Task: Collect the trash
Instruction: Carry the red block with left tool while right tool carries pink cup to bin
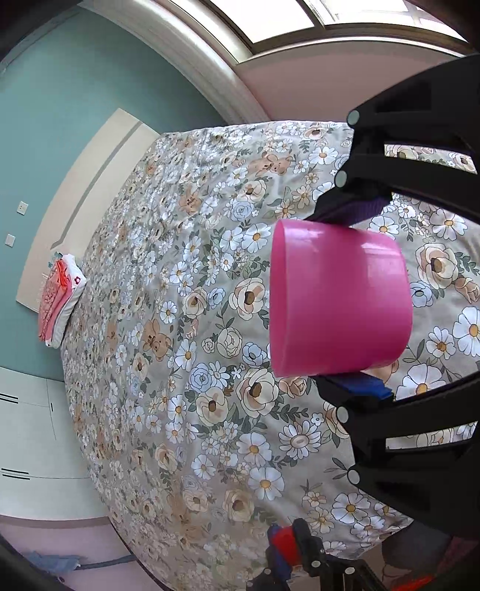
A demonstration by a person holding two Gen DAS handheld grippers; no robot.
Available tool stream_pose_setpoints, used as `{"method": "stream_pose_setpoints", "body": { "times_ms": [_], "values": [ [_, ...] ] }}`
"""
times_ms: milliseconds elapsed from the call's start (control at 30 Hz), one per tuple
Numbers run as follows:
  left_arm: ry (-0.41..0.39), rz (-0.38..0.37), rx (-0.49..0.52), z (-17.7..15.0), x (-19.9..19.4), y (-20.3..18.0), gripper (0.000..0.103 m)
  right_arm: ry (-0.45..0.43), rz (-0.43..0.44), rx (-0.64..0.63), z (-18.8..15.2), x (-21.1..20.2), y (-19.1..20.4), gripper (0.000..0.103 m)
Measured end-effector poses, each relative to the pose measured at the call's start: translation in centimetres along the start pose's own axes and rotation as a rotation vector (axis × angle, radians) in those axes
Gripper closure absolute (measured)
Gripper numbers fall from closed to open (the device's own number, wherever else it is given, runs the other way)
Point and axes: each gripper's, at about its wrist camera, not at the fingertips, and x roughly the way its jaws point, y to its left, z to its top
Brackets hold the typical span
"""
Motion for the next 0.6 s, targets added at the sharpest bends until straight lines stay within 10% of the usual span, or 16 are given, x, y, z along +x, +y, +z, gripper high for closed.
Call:
{"method": "stream_pose_setpoints", "body": {
  "times_ms": [600],
  "values": [
    [-0.197,0.114,0.031,-3.7,-20.2,-3.6,0.081,-0.205,-0.015,-0.055,-10.7,-24.2,7.0,0.037]
  ]
}}
